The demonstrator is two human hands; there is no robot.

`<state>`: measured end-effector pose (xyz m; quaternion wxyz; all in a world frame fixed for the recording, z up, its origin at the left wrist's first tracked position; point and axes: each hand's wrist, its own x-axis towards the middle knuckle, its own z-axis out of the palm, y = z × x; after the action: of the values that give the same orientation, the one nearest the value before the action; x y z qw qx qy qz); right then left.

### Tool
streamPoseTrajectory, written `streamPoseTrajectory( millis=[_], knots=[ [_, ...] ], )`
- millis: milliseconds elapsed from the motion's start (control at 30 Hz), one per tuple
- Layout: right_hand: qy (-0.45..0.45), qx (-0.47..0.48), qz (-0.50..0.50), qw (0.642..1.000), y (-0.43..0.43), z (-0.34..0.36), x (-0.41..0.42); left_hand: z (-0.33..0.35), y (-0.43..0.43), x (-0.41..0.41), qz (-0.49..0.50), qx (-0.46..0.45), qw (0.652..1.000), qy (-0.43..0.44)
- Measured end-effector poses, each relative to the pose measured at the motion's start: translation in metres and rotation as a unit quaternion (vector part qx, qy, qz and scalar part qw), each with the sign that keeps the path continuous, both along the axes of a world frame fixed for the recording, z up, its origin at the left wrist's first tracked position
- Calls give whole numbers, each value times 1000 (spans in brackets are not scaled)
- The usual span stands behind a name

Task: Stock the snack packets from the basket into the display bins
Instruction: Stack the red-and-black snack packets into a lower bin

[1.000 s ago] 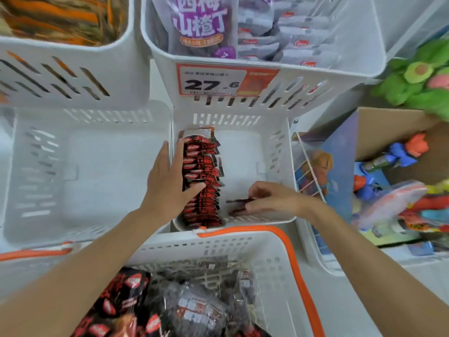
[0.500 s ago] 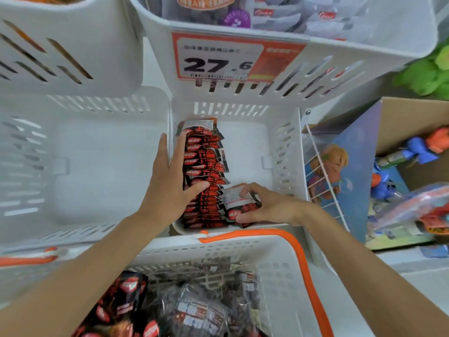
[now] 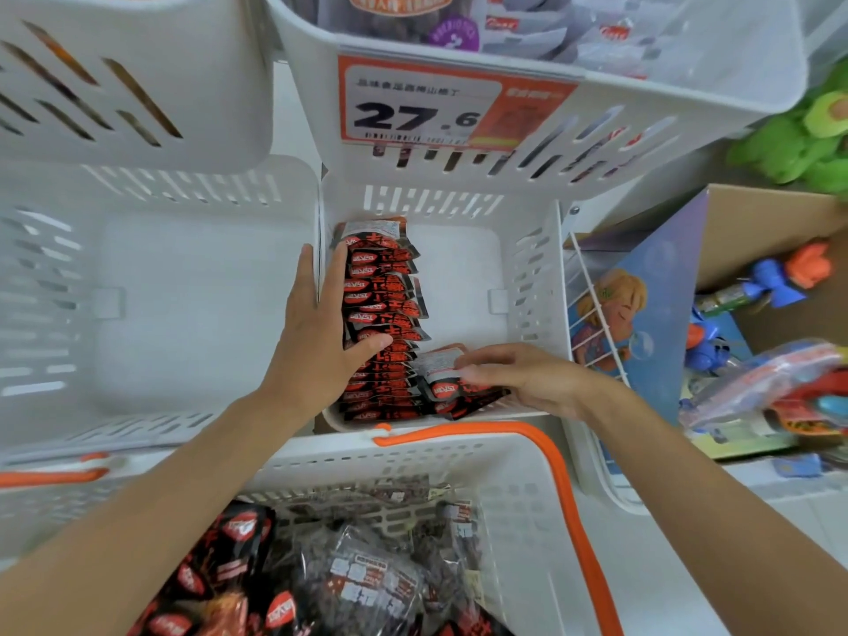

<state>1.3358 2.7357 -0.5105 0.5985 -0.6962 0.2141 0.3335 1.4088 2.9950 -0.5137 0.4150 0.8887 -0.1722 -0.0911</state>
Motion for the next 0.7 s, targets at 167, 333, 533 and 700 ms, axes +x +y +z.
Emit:
streamPoseTrajectory(
  millis=[167, 333, 533, 700],
  knots=[
    [29, -2, -112, 993, 6, -13, 9, -1, 0, 0, 3, 2, 1000, 0],
    [6, -19, -202, 979, 5, -12, 10, 0, 1, 1, 3, 1, 1000, 4],
    [-7, -6, -220, 975, 8, -16, 7, 2, 0, 0, 7, 0, 1000, 7],
    [8, -141, 91, 986, 12, -1, 14, 1, 1, 0, 5, 2, 1000, 3]
  ],
)
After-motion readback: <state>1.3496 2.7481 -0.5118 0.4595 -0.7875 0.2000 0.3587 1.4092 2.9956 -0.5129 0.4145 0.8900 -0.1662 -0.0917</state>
